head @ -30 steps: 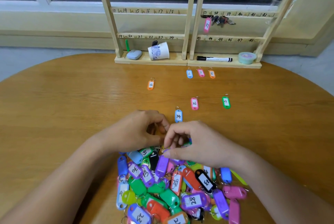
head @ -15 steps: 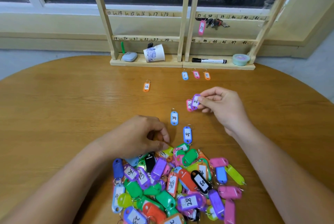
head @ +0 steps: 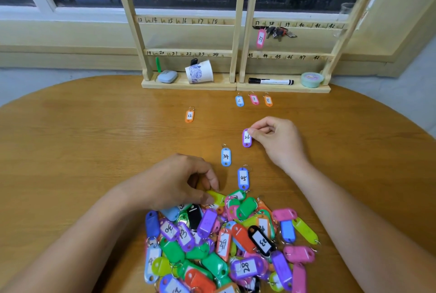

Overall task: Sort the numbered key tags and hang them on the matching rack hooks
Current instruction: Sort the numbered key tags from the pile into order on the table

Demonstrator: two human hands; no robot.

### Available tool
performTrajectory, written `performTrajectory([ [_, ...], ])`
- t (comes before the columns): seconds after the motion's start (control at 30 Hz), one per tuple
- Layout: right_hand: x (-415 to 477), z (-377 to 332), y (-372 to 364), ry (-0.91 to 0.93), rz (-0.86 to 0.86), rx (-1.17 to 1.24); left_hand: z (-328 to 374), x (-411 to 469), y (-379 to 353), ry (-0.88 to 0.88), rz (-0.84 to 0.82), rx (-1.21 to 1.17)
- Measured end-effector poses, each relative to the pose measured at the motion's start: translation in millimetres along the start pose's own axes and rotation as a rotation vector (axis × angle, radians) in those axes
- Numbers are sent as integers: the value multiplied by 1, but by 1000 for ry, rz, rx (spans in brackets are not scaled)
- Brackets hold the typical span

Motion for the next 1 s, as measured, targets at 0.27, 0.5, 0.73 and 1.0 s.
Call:
performTrajectory([
  [0.27,-13,-15,8,109,27,-36,-2,-1,0,70,-6,-28],
  [0.5,-36,-27,-4,189,-108,90,5,-2,-3,22,-48,24],
  [0.73,-54,-45,-15,224,-270,190,12,-5,20,-134,169,-99],
  [1.0,-76,-60,-30,113,-599,474,33,-11,28,-298,465,-217],
])
Point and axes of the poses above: each hand's wrist, its own x-axis towards the middle knuckle, its own y-axis out of the back of the hand, z = x × y, the point moved 8 cm from there along x, towards the middle knuckle, and after that the axes turned 6 degrees about -x, right-handed, at the moved point
